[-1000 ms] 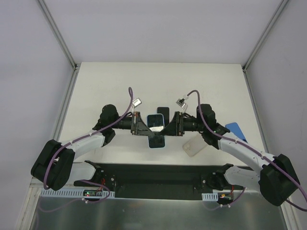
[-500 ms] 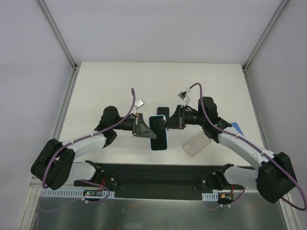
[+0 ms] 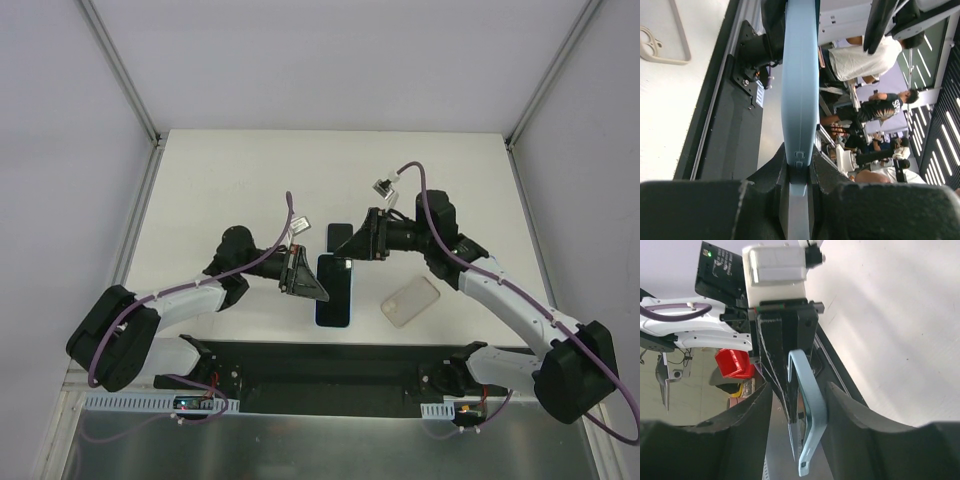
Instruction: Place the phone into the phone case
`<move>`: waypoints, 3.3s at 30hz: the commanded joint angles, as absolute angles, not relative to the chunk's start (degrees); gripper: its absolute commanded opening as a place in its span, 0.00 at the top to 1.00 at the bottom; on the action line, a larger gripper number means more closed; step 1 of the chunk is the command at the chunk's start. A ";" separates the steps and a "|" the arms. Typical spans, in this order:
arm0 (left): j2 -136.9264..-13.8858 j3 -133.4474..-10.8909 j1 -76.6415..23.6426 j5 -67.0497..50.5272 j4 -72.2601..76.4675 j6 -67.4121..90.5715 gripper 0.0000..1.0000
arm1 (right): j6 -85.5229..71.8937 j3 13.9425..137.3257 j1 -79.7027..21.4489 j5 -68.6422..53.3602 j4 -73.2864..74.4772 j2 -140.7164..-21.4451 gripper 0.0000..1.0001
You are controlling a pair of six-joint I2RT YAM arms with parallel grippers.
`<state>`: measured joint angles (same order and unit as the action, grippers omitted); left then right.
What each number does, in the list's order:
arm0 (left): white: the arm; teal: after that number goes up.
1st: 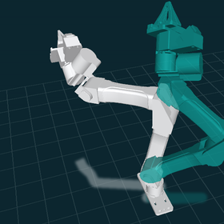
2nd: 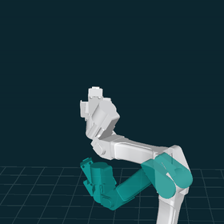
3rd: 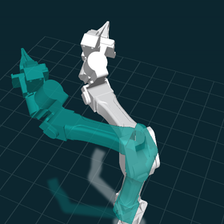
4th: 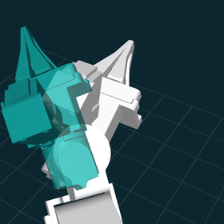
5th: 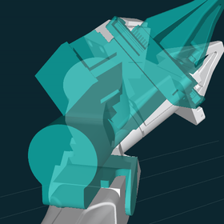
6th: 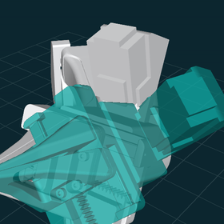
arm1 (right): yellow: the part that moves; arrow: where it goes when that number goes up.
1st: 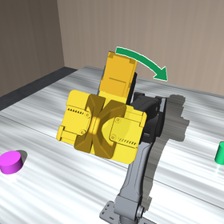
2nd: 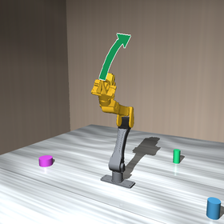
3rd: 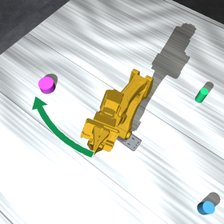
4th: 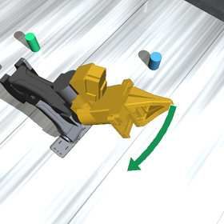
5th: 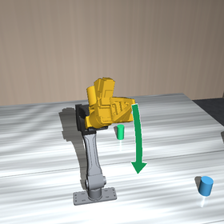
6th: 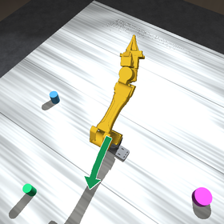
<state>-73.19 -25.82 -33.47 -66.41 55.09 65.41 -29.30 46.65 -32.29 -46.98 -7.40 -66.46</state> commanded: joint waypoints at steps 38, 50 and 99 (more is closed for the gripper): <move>-71.02 -29.09 -35.07 -65.22 54.41 63.63 1.00 | -26.89 43.43 -31.82 -49.04 -3.78 -58.29 0.43; -66.27 -33.92 -35.16 -57.40 44.47 60.38 1.00 | -33.58 24.17 -34.62 -52.74 -19.78 -46.06 0.20; -104.40 -68.63 -17.93 -46.76 -22.67 25.40 1.00 | -18.11 37.97 -36.04 -12.30 29.35 -32.52 0.04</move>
<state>-101.19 -61.93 -18.04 -43.99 -19.42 26.81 -20.34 35.94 -36.42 -13.93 25.71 -34.89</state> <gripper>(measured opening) 0.113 0.962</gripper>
